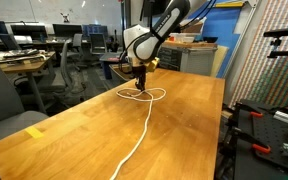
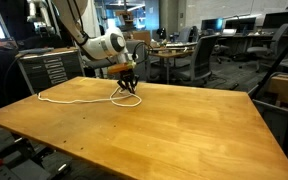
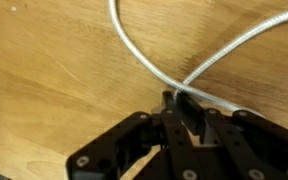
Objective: Make a knot with the cord
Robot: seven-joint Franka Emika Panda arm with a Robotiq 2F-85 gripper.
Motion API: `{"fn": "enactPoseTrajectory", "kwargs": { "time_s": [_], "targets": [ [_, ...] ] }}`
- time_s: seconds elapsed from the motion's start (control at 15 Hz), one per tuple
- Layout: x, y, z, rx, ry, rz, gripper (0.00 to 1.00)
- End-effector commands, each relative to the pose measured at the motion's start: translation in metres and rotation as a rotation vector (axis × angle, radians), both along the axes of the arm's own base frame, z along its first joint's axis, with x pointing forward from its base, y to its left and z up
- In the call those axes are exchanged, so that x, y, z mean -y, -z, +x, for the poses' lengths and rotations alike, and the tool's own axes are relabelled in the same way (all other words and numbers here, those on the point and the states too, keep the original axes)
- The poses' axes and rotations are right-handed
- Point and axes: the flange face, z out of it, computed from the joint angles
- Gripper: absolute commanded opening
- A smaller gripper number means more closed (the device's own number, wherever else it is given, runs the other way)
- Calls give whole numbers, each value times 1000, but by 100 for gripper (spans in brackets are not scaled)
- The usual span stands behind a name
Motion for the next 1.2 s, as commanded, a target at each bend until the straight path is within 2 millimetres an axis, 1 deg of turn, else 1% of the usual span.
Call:
{"fn": "enactPoseTrajectory", "kwargs": {
  "time_s": [0.0,0.07,0.13,0.4,0.47,0.53,0.67,0.87,0.93,1.07,1.13],
  "targets": [
    [-3,-5,3,-13,53,10,0],
    [-3,-6,2,-20,64,14,0],
    [-3,-5,2,-24,75,17,2],
    [-2,-7,3,-30,111,30,2],
    [-1,-11,4,-29,114,31,2],
    [1,-18,6,-17,117,30,2],
    [2,-44,11,26,89,32,1],
    [-3,-103,16,127,36,53,1],
    [-7,-119,16,144,20,70,1],
    [-22,-148,9,149,-40,118,1],
    [-34,-158,3,146,-83,150,1]
  ]
}}
